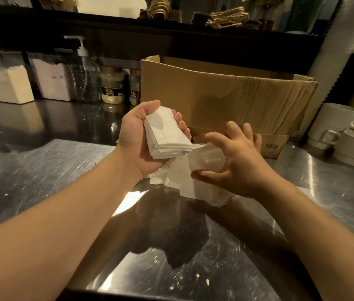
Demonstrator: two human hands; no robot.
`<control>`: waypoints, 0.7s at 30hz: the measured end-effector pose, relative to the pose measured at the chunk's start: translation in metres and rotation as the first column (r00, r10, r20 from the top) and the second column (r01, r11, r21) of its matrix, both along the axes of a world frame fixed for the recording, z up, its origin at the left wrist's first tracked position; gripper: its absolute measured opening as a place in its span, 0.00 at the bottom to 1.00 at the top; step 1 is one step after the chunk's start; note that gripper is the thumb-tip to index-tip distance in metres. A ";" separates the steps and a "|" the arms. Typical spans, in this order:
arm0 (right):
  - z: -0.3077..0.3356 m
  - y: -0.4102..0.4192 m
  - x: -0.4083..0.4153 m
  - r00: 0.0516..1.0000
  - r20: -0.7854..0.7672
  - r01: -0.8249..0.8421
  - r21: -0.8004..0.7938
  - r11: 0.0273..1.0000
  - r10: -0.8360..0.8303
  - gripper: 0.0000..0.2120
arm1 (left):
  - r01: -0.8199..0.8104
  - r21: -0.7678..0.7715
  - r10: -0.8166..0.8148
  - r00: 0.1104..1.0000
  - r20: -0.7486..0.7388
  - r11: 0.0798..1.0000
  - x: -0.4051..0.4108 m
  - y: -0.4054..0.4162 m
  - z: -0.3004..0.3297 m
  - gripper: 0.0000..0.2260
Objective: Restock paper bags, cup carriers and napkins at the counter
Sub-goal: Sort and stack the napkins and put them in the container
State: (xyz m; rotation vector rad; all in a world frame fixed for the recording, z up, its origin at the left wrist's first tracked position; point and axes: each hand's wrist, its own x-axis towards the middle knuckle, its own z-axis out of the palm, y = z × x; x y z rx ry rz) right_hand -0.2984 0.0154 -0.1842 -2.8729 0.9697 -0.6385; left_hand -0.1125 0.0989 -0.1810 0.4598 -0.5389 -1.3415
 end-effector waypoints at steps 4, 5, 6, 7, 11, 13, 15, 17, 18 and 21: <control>-0.004 0.000 0.001 1.000 0.001 -0.004 -0.022 1.000 0.004 0.19 | 0.004 0.003 -0.004 1.000 0.002 1.000 0.000 0.000 0.000 0.18; -0.004 -0.001 0.002 1.000 0.009 0.003 -0.016 1.000 -0.003 0.15 | 0.003 0.004 -0.003 1.000 0.003 1.000 -0.001 0.000 0.000 0.19; -0.004 -0.002 0.002 0.999 0.027 0.017 0.012 1.000 -0.017 0.11 | 0.001 0.006 -0.001 1.000 0.006 1.000 -0.001 0.000 0.000 0.19; -0.005 -0.003 0.002 0.997 0.070 0.024 0.056 0.998 -0.028 0.08 | 0.000 0.007 0.000 1.000 0.010 1.000 -0.001 0.000 0.000 0.19; -0.007 -0.008 0.000 0.918 0.397 -0.091 0.194 0.977 0.006 0.04 | -0.009 0.006 0.009 1.000 0.013 1.000 0.000 0.000 0.000 0.18; -0.004 -0.008 -0.002 0.810 0.585 -0.215 0.344 0.914 -0.029 0.03 | -0.011 0.014 0.010 1.000 0.009 1.000 0.000 0.000 0.000 0.20; 0.002 -0.009 -0.004 0.709 0.693 -0.312 0.474 0.823 -0.131 0.05 | -0.010 0.026 0.009 1.000 0.015 1.000 0.000 0.000 0.000 0.20; 0.006 -0.011 -0.005 0.650 0.731 -0.385 0.555 0.738 -0.210 0.05 | -0.010 0.044 0.009 0.999 0.032 0.999 0.000 0.000 -0.001 0.21; 0.007 -0.010 -0.005 0.641 0.733 -0.408 0.577 0.708 -0.228 0.05 | -0.004 0.054 0.002 0.999 0.039 0.999 -0.001 -0.001 -0.001 0.21; 0.006 -0.011 -0.004 0.668 0.710 -0.388 0.588 0.710 -0.223 0.05 | 0.025 0.090 -0.028 0.999 0.033 0.996 -0.001 -0.002 -0.001 0.20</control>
